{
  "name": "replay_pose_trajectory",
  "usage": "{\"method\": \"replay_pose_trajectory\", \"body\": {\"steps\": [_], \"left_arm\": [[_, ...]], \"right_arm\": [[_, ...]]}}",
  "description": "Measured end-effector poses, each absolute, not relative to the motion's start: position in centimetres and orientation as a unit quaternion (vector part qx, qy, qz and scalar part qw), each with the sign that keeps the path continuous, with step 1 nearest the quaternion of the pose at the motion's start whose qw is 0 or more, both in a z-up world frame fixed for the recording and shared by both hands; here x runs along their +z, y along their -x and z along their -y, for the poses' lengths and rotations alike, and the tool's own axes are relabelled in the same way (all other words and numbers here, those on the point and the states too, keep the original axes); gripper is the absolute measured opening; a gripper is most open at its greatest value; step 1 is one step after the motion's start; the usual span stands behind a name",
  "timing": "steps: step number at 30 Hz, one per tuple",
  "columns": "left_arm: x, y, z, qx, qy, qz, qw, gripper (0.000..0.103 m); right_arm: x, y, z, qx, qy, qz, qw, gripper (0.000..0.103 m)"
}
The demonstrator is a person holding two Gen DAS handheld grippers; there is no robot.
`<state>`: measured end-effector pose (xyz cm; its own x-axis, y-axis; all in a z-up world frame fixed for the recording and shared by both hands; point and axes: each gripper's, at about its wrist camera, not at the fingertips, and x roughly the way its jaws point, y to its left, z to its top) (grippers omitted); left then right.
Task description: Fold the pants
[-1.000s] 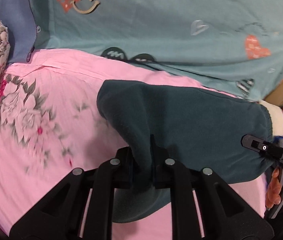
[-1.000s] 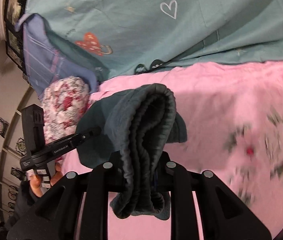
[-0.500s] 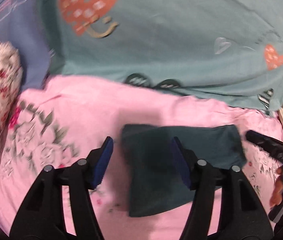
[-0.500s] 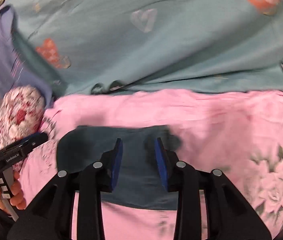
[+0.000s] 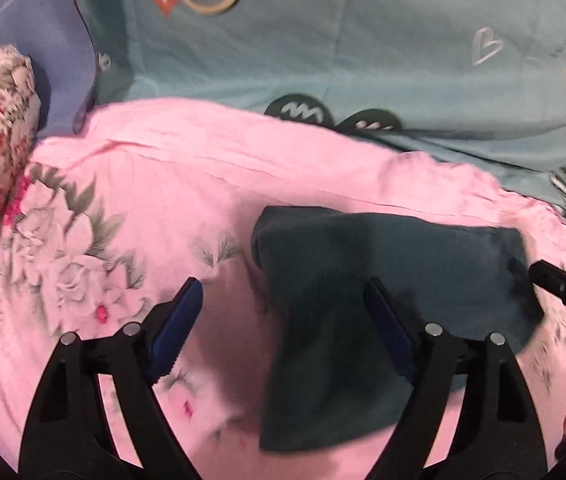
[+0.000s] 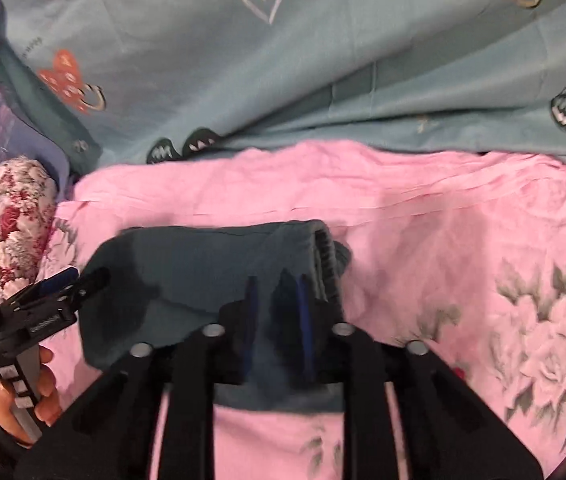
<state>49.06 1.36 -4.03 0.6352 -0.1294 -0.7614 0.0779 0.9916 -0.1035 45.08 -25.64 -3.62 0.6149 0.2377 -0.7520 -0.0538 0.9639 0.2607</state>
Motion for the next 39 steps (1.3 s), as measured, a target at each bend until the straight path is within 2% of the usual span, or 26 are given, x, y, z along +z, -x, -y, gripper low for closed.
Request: {"method": "replay_pose_trajectory", "body": {"steps": [2,3,6,8,12,15,17,19,20,21,23,25,26,27,34,39], "left_arm": [[-3.4,-46.9,-1.5,-0.057,0.002,-0.413,0.909,0.085],[-3.6,-46.3,-1.3,-0.056,-0.011,-0.418,0.907,0.085],[-5.9,-45.7,-0.8,-0.028,-0.056,-0.435,0.898,0.083],[-7.3,-46.2,-0.2,-0.014,-0.064,-0.453,0.889,0.078],[-8.0,-46.3,-0.2,0.012,-0.071,-0.441,0.895,0.088],[-6.9,-45.9,-0.6,-0.002,-0.049,-0.446,0.894,0.081],[-4.9,-44.5,-0.9,-0.003,-0.043,-0.427,0.903,0.081],[-2.3,-41.3,-1.2,-0.017,-0.034,-0.404,0.914,0.087],[-1.2,-39.6,-1.3,-0.026,-0.027,-0.393,0.919,0.09],[0.1,-37.3,-1.5,-0.032,-0.024,-0.381,0.924,0.095],[2.1,-33.0,-1.8,-0.038,-0.018,-0.354,0.934,0.098],[4.0,-27.1,-1.9,-0.046,-0.019,-0.327,0.944,0.101],[4.6,-24.9,-1.9,-0.052,-0.014,-0.319,0.946,0.101],[5.1,-21.9,-2.1,-0.051,-0.004,-0.309,0.95,0.101],[7.0,-8.4,-2.1,-0.037,-0.011,-0.275,0.961,0.101],[7.0,-2.2,-1.7,-0.039,-0.019,-0.263,0.964,0.101]], "right_arm": [[-3.2,-43.3,26.8,0.077,-0.102,-0.425,0.896,0.053],[-3.5,-42.8,27.2,0.075,-0.096,-0.427,0.896,0.053],[-5.2,-43.8,27.9,0.06,-0.103,-0.452,0.884,0.052],[-7.1,-44.6,27.1,0.047,-0.088,-0.492,0.865,0.038],[-8.3,-44.1,26.1,0.038,-0.065,-0.499,0.863,0.038],[-6.7,-43.2,26.8,0.048,-0.091,-0.475,0.874,0.039],[-4.2,-40.9,27.1,0.061,-0.105,-0.448,0.886,0.041],[-1.3,-37.3,27.1,0.074,-0.112,-0.423,0.896,0.05],[0.0,-35.3,26.9,0.074,-0.109,-0.412,0.902,0.058],[1.0,-33.6,26.4,0.073,-0.101,-0.402,0.907,0.06],[3.0,-28.5,25.4,0.082,-0.078,-0.384,0.916,0.064],[4.3,-23.8,24.6,0.072,-0.057,-0.37,0.924,0.082],[4.6,-21.8,24.0,0.063,-0.051,-0.362,0.929,0.097],[4.9,-19.5,23.6,0.06,-0.05,-0.35,0.933,0.102],[5.9,-5.3,23.2,0.052,-0.056,-0.295,0.952,0.102],[5.1,0.1,22.4,0.037,-0.023,-0.29,0.956,0.102]]}}
